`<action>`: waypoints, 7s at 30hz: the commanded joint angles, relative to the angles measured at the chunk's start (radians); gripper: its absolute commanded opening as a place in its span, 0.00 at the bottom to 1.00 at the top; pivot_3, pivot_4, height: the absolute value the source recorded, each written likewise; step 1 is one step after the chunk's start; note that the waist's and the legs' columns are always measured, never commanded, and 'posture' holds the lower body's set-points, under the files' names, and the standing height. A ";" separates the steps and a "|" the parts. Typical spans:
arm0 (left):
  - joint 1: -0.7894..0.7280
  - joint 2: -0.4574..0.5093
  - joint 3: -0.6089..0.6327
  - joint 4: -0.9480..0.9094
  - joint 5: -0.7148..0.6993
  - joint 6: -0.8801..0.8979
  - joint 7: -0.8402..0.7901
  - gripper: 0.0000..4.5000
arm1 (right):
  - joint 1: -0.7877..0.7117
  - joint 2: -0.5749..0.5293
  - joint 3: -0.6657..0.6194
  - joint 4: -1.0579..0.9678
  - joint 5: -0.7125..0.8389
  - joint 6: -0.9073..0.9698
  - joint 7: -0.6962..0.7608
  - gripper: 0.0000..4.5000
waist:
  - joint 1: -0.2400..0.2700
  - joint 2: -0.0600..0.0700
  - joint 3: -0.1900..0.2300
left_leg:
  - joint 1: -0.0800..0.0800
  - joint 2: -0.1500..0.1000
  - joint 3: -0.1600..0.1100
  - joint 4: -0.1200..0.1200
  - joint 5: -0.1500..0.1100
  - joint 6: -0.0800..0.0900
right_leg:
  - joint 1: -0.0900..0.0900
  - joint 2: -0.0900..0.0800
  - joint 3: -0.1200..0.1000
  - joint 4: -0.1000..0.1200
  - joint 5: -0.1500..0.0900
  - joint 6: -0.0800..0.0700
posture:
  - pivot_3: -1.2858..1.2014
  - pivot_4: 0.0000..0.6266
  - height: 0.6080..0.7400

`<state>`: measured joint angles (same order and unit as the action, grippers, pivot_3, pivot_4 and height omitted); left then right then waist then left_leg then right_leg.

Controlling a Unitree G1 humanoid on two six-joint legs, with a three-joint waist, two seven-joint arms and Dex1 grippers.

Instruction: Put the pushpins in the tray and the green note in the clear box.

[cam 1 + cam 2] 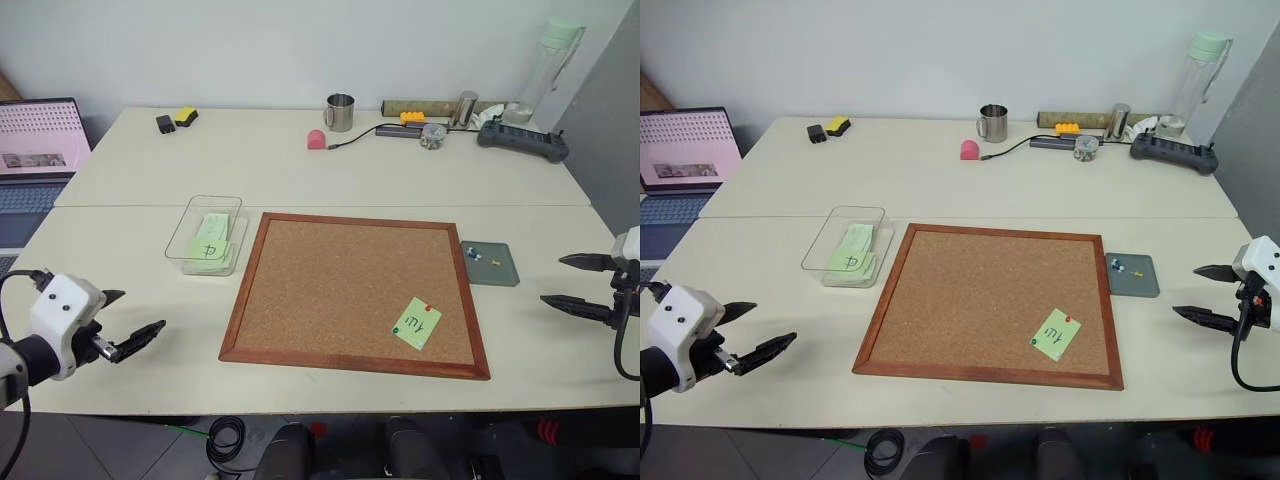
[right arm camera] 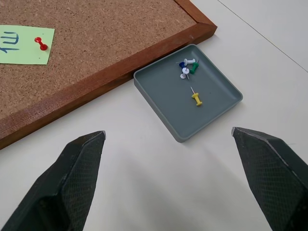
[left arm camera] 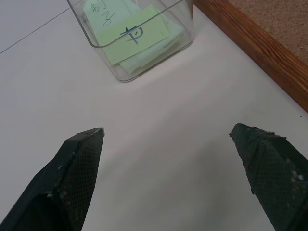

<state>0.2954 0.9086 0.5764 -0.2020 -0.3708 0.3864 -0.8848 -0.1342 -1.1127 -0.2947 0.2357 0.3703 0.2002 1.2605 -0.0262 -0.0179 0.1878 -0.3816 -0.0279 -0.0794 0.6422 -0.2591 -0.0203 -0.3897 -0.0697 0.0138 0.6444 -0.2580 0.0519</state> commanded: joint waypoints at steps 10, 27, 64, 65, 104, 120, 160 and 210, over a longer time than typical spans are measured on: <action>-0.014 -0.007 0.038 -0.033 -0.026 0.047 0.006 1.00 | -0.049 -0.004 0.002 -0.013 -0.008 -0.009 0.010 0.98 | -0.001 0.000 0.000 | 0.000 0.000 0.000 0.000 0.000 0.000 | 0.000 0.000 0.000 0.000 0.000 0.001 | 0.52 0.24 1.00; -0.032 -0.016 0.054 -0.050 -0.073 0.062 -0.002 1.00 | -0.059 0.004 0.020 -0.038 0.001 0.003 0.013 0.98 | 0.000 0.000 0.000 | 0.000 0.000 0.000 0.001 0.000 0.000 | 0.000 0.000 0.000 0.001 0.001 0.001 | 0.52 0.24 1.00; -0.574 -0.332 -0.835 -0.037 0.101 -0.071 -0.049 0.00 | -0.035 0.202 0.205 -0.517 0.070 0.328 -0.216 1.00 | 0.003 0.000 0.000 | 0.000 0.003 0.000 0.004 0.000 0.000 | 0.001 0.011 0.003 0.002 0.004 0.003 | 0.52 0.24 1.00; -0.580 -0.357 -0.844 -0.009 0.115 -0.091 -0.038 0.00 | -0.042 0.209 0.219 -0.512 0.064 0.325 -0.218 1.00 | 0.004 0.000 0.000 | 0.000 0.003 -0.001 0.004 0.000 0.000 | 0.001 0.011 0.003 0.001 0.004 0.003 | 0.52 0.24 1.00; -0.468 -0.450 -0.843 0.052 0.161 -0.108 0.037 0.00 | -0.105 0.365 0.369 -0.293 -0.099 0.062 -0.188 0.07 | 0.001 0.001 -0.001 | 0.002 0.003 -0.001 0.004 0.000 0.000 | 0.002 0.011 0.003 0.003 0.004 0.003 | 0.52 0.24 1.00; -0.453 -0.445 -0.855 0.071 0.179 -0.108 0.042 0.00 | -0.058 0.394 0.254 -0.387 0.060 0.246 -0.245 0.02 | 0.000 0.001 -0.001 | 0.002 0.003 -0.001 0.004 0.000 0.000 | 0.002 0.012 0.003 0.003 0.004 0.003 | 0.52 0.24 1.00; -0.447 -0.429 -0.857 0.070 0.193 -0.118 0.027 0.00 | -0.243 0.308 0.127 -0.013 -0.047 0.234 -0.392 0.58 | -0.001 0.005 -0.003 | 0.002 0.004 0.002 0.004 0.000 0.000 | 0.002 0.014 0.004 0.004 0.005 0.002 | 0.52 0.24 1.00; -0.419 -0.409 -0.857 0.029 0.192 -0.088 0.022 0.00 | 0.084 0.309 0.411 -0.546 -0.081 0.044 -0.145 0.01 | 0.001 0.006 -0.005 | 0.002 0.005 -0.001 0.004 0.000 0.000 | 0.002 0.014 0.003 0.002 0.005 0.002 | 0.52 0.24 1.00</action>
<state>-0.1409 0.4877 -0.2691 -0.1839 -0.1928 0.2820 -0.8604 -0.0572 -0.7924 0.1507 -0.2628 0.2496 0.2289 1.1006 -0.0252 -0.0122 0.1832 -0.3794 -0.0228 -0.0807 0.6464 -0.2587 -0.0203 -0.3874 -0.0558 0.0173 0.6469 -0.2532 0.0538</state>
